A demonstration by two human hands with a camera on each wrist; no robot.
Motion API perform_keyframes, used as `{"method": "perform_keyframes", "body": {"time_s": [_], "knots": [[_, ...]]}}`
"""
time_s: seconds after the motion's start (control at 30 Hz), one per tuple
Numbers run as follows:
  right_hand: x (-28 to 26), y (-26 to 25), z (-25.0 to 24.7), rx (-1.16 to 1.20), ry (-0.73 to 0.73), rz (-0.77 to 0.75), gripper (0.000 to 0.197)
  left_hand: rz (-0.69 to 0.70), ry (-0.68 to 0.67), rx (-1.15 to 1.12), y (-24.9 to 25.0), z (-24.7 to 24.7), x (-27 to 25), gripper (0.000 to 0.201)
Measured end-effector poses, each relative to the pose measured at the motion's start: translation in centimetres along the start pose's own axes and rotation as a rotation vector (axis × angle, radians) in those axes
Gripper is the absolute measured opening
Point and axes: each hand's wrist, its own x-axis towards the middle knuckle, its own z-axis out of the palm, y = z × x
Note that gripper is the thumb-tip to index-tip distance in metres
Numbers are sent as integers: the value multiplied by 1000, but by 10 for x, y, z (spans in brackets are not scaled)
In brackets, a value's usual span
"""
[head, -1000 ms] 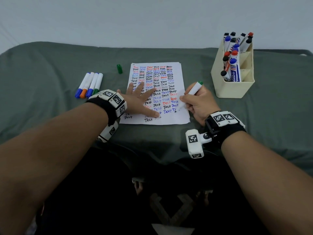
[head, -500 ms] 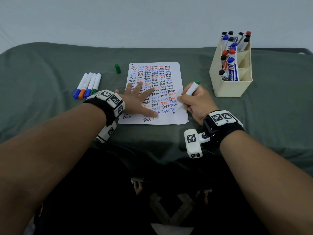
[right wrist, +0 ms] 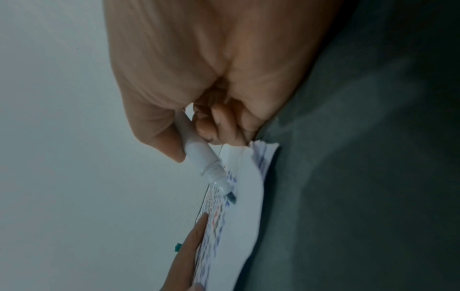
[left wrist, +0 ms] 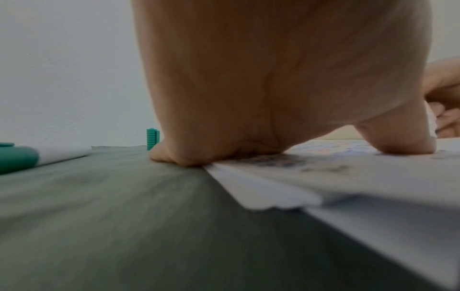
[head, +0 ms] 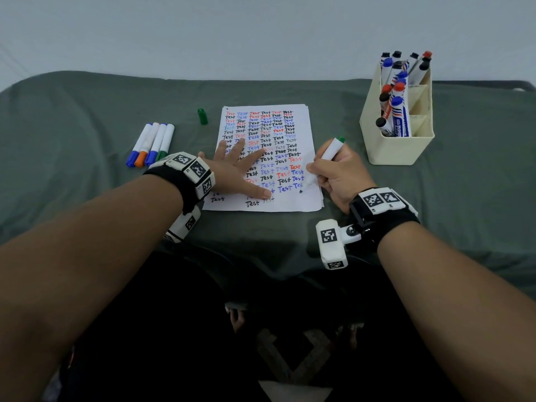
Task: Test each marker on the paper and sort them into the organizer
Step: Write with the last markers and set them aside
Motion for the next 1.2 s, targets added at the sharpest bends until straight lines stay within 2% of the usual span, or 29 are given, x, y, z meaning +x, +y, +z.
{"method": "perform_keyframes", "body": {"time_s": [0.2,0.4,1.03,1.2], "knots": [[0,-1,0,11,-15,-2,32,0,0,-2,0,0,0,122],[0,-1,-1,58,30,12,34,2,-7,0,0,-1,1,128],[-5,-4,1,36,20,0,35,-6,-1,8,1,-1,-1,119],[-2,-2,-1,126,45,24,36,-2,4,14,0,0,2,120]]}}
